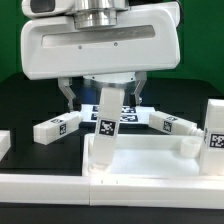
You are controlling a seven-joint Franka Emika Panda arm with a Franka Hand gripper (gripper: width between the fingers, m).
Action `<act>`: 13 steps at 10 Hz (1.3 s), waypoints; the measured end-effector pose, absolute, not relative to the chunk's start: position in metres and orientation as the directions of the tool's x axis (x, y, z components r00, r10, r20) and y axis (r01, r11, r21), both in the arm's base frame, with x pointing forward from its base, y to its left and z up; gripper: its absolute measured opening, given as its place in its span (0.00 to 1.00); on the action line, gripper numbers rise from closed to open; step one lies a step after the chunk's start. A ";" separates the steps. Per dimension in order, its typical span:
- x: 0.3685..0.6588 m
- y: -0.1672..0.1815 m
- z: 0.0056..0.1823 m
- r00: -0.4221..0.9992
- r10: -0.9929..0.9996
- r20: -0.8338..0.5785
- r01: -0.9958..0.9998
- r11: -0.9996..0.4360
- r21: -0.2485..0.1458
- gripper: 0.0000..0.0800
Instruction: Assemble desk
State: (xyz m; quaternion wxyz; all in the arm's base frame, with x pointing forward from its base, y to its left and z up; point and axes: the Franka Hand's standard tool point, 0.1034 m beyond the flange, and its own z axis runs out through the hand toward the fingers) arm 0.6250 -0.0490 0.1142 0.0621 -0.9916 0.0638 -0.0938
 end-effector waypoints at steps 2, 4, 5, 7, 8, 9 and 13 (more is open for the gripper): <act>0.625 -0.048 0.114 0.962 -0.216 0.167 -0.191 -0.970 -0.151 0.52; 0.624 -0.052 0.113 0.932 -0.333 0.147 -0.308 -0.936 -0.169 0.37; 0.624 -0.053 0.113 0.904 -0.407 0.133 -0.382 -0.906 -0.180 0.37; 0.632 -0.059 0.112 0.819 -0.565 0.099 -0.540 -0.817 -0.201 0.37; 0.632 -0.061 0.112 0.731 -0.679 0.071 -0.654 -0.726 -0.211 0.37; 0.632 -0.061 0.111 0.584 -0.811 0.032 -0.789 -0.576 -0.215 0.37; 0.628 -0.064 0.110 0.139 -0.988 -0.067 -0.969 -0.121 -0.214 0.37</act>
Offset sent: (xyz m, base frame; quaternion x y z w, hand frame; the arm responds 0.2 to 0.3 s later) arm 0.0000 0.0000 0.0000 0.0000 0.0000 0.1296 0.9916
